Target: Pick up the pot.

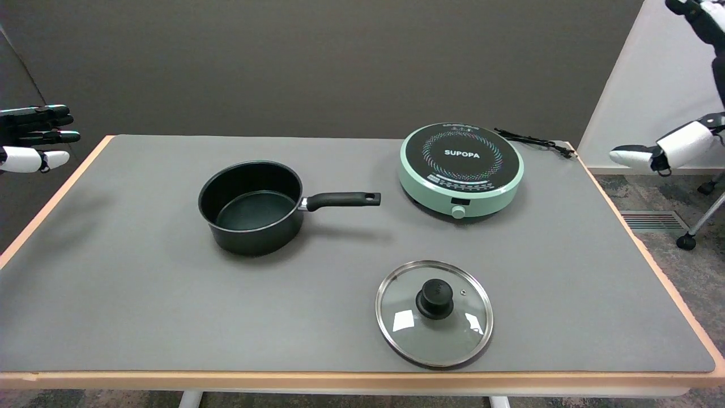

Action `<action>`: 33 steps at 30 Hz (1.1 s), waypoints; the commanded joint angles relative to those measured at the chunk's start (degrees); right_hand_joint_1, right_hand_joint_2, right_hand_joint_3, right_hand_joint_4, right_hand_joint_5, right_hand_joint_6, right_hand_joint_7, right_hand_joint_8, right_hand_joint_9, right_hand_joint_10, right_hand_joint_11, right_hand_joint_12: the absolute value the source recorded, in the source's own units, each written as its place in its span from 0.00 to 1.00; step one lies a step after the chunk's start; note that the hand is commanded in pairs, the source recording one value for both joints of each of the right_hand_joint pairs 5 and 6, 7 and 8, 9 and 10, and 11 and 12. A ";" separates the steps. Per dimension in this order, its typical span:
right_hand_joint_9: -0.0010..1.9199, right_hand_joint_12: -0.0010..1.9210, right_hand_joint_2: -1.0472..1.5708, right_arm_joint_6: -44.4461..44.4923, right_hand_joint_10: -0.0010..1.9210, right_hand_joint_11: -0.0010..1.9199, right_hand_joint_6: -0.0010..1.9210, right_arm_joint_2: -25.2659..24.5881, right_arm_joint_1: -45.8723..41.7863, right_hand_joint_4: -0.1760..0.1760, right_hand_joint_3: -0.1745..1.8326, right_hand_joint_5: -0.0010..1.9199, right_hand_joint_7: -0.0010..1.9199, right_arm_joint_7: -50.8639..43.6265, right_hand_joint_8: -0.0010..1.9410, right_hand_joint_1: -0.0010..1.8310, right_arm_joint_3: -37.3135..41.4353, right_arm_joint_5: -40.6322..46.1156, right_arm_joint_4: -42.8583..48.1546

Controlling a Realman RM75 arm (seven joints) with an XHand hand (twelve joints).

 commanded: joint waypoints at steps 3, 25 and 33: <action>0.04 0.04 0.22 -0.87 0.04 0.04 0.04 8.26 0.63 0.99 0.54 0.04 0.04 -0.65 0.04 0.60 -12.17 -2.10 1.21; 0.03 0.03 0.17 -19.64 0.03 0.03 0.03 -10.20 27.36 0.69 0.54 0.03 0.03 -13.67 0.03 0.62 -46.57 -20.51 -4.04; 0.03 0.03 0.15 -23.37 0.03 0.03 0.03 -17.65 28.57 0.70 0.53 0.03 0.03 -17.51 0.03 0.63 -51.38 -25.99 -6.48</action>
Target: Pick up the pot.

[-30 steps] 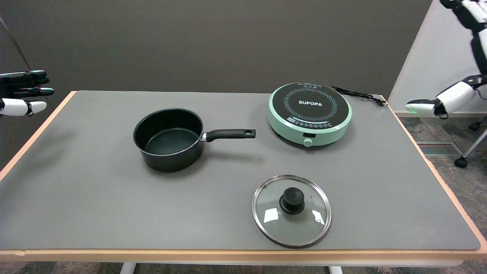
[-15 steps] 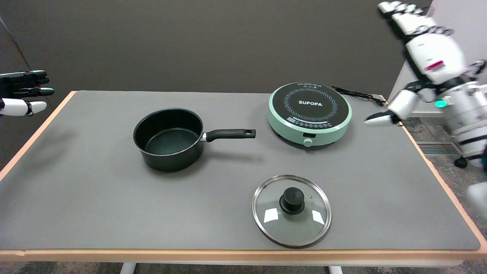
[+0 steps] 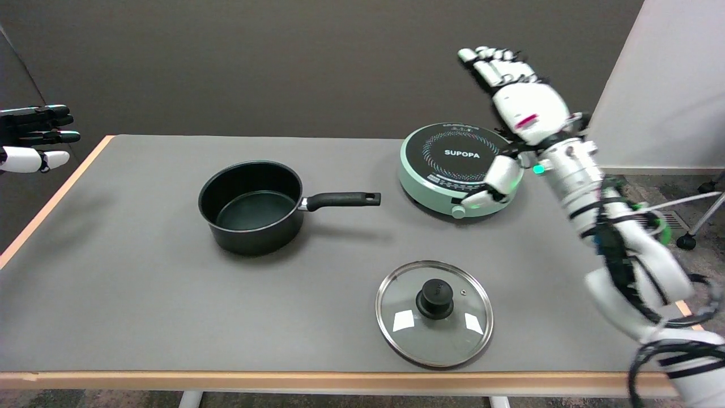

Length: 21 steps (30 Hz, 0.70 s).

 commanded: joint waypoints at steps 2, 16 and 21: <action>0.03 0.03 0.15 -10.49 0.03 0.03 0.03 -16.81 10.33 0.70 0.52 0.03 0.03 -8.31 0.03 0.63 -16.20 -14.69 -5.31; 0.02 0.02 0.14 -14.56 0.02 0.02 0.02 -32.98 12.54 0.58 0.51 0.02 0.02 -13.94 0.02 0.64 -21.34 -28.09 -11.82; 0.02 0.02 0.14 -17.29 0.02 0.02 0.02 -35.98 15.31 0.54 0.50 0.02 0.02 -13.94 0.02 0.64 -23.22 -32.37 -15.99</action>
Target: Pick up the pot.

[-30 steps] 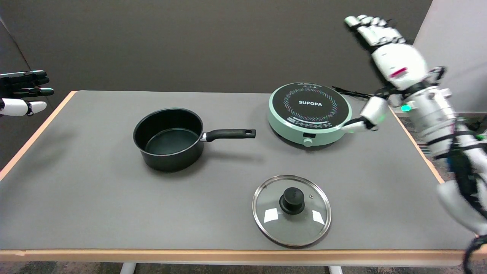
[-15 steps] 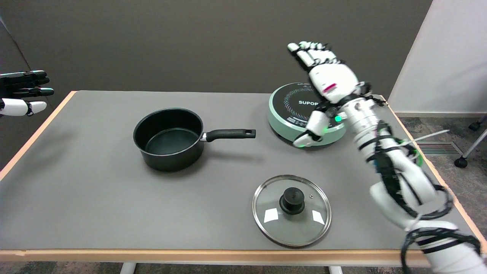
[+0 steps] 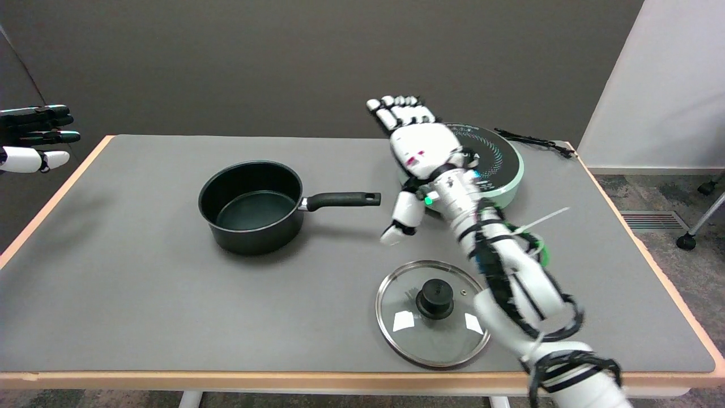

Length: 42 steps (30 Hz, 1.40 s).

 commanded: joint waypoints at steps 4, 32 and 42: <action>0.02 0.02 0.14 -8.82 0.02 0.02 0.02 -17.92 8.76 0.52 0.50 0.02 0.02 -4.11 0.02 0.64 -8.65 -21.14 -14.33; 0.03 0.02 0.14 -37.11 0.02 0.03 0.02 -22.84 21.31 0.41 0.54 0.03 0.03 24.23 0.02 0.66 -11.45 -56.21 -37.80; 0.02 0.02 0.13 -42.67 0.02 0.02 0.02 -26.65 28.41 0.42 0.55 0.02 0.02 36.30 0.02 0.67 -11.53 -68.48 -49.45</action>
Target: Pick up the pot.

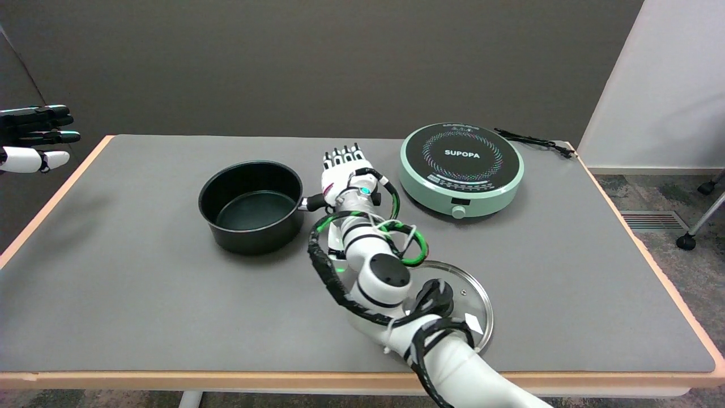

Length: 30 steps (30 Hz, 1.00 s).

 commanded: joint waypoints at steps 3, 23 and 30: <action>0.02 0.02 0.13 -15.51 0.02 0.02 0.02 -6.82 11.78 0.42 0.55 0.02 0.02 24.66 0.02 0.67 -1.39 -27.71 -19.51; 0.02 0.02 0.14 -23.22 0.02 0.02 0.02 -9.73 10.47 0.29 0.54 0.02 0.02 39.33 0.02 0.68 -1.39 -29.42 -26.90; 0.02 0.02 0.17 -23.37 0.02 0.02 0.02 -9.57 10.80 0.21 0.54 0.02 0.02 41.21 0.02 0.69 -1.39 -29.81 -27.11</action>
